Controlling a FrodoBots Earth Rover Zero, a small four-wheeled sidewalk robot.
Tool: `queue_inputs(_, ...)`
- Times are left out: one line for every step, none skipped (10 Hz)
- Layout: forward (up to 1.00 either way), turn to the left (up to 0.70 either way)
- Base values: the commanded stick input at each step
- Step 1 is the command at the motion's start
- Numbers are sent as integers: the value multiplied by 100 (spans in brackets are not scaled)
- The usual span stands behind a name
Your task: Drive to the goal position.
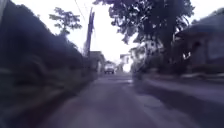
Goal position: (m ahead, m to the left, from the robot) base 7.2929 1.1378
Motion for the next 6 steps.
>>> queue_inputs(70, 0)
queue_inputs(70, 0)
queue_inputs(70, 0)
queue_inputs(70, 0)
queue_inputs(70, 0)
queue_inputs(70, 0)
